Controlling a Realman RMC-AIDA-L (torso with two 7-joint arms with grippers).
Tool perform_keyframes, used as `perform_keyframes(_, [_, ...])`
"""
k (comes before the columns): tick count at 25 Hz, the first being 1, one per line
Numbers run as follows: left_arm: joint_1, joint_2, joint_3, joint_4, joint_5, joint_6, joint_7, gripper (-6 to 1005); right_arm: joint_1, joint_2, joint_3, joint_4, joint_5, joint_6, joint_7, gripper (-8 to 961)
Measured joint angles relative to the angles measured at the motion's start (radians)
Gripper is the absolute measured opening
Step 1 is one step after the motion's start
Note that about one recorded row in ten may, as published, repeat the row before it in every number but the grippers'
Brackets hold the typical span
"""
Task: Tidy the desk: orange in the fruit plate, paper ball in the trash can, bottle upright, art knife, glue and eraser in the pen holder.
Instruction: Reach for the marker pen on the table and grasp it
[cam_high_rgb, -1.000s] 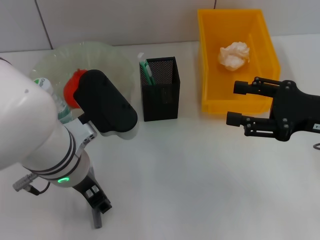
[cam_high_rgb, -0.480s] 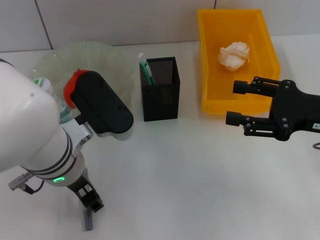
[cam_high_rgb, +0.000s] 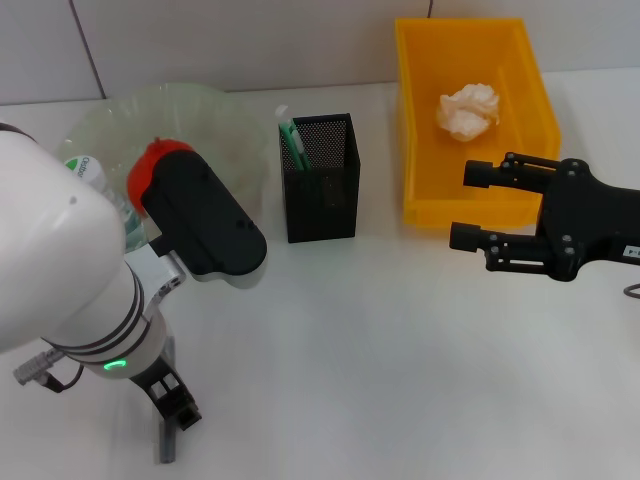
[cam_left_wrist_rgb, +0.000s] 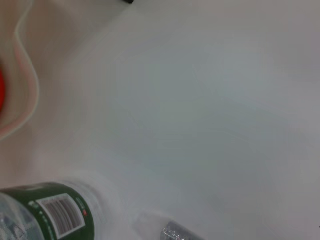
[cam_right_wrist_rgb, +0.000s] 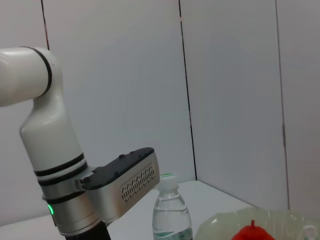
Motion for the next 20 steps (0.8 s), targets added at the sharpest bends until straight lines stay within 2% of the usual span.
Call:
perform_keyframes(18, [-0.007,0.0,-0.003,0.002,-0.009,0.018,0.0,749,-0.003,0.0,0.003,0.0,0.0,-0.004,0.002,761])
perform_keyframes(20, [-0.008,0.0,-0.002,0.002,-0.009,0.019,0.0,663,-0.002,0.0,0.003,-0.001,0.0,-0.004,0.002,761])
